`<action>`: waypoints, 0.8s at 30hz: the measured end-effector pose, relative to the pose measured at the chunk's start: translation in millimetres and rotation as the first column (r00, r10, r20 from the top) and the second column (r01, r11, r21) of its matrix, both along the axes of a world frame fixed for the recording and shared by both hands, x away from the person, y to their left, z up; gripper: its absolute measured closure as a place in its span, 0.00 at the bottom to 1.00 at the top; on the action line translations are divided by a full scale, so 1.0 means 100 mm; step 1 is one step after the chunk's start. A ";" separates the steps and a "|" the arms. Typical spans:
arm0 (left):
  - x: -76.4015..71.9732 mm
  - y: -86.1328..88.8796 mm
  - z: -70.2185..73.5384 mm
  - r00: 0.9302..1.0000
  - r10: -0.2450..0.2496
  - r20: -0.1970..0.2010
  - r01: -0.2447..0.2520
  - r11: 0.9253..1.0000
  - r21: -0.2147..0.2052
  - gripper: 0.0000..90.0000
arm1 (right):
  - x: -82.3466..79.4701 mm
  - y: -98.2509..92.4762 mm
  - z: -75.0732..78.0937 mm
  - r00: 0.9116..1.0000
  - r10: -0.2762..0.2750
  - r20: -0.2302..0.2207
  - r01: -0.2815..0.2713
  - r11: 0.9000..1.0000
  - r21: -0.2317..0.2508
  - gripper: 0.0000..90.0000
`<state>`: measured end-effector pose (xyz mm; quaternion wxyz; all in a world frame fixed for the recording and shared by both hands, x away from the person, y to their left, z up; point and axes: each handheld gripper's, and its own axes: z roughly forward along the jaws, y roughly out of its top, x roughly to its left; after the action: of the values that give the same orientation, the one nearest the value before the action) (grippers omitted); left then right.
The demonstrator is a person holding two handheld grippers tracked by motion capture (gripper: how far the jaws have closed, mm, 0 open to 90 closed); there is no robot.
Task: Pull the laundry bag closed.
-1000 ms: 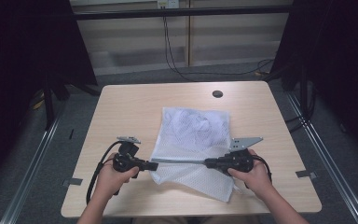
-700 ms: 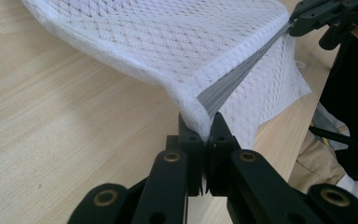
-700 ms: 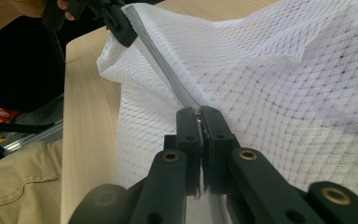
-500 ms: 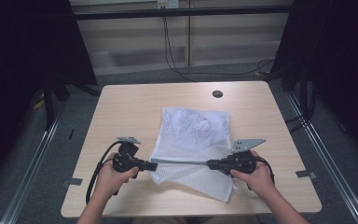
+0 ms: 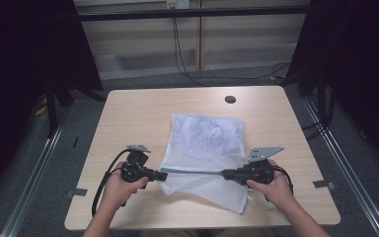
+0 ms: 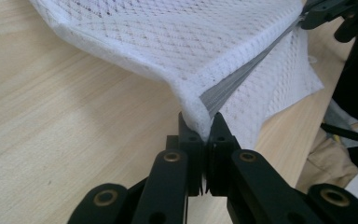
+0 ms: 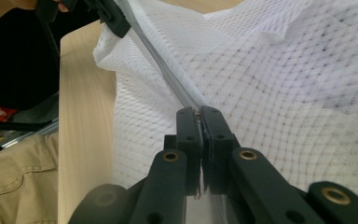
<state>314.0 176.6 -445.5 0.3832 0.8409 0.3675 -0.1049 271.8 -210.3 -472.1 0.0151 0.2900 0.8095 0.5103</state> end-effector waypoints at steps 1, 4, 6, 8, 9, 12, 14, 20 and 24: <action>0.00 -0.01 0.00 1.000 -0.003 -0.001 0.003 1.000 -0.001 0.97 | 0.00 -0.01 0.00 1.000 -0.001 0.002 0.001 1.000 0.008 0.96; 0.00 -0.02 0.00 1.000 0.001 -0.001 -0.001 1.000 0.000 0.97 | 0.00 -0.02 0.01 1.000 -0.001 0.001 0.001 1.000 0.006 0.96; 0.00 -0.01 0.00 1.000 0.001 -0.002 -0.001 1.000 -0.003 0.97 | 0.00 -0.02 0.01 1.000 0.002 0.002 -0.002 1.000 0.007 0.96; 0.00 -0.01 0.00 1.000 0.002 -0.007 -0.002 1.000 -0.006 0.97 | -0.01 -0.02 0.02 1.000 0.005 0.001 -0.005 1.000 0.009 0.96; 0.01 0.00 0.00 1.000 0.006 -0.004 -0.006 1.000 -0.002 0.97 | -0.01 -0.02 0.02 1.000 0.007 0.002 -0.007 1.000 0.007 0.96; 0.01 0.03 0.00 1.000 0.013 -0.004 -0.013 1.000 -0.008 0.97 | -0.01 -0.05 0.02 1.000 0.005 0.006 -0.005 1.000 -0.003 0.96; 0.00 0.03 0.00 1.000 0.008 -0.010 -0.009 1.000 -0.012 0.97 | -0.02 -0.08 0.01 1.000 -0.001 0.002 0.001 1.000 0.000 0.96; 0.00 0.01 0.00 1.000 0.010 -0.006 -0.010 1.000 -0.007 0.97 | -0.02 -0.10 0.02 1.000 -0.002 0.004 0.002 1.000 0.000 0.96; 0.00 0.03 0.00 1.000 0.020 0.000 -0.020 1.000 0.003 0.97 | -0.04 -0.13 0.02 1.000 0.002 0.002 -0.002 1.000 -0.009 0.96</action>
<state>314.4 180.0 -445.5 0.3829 0.8379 0.3759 -0.1004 268.1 -222.9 -469.9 0.0166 0.2887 0.8120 0.5070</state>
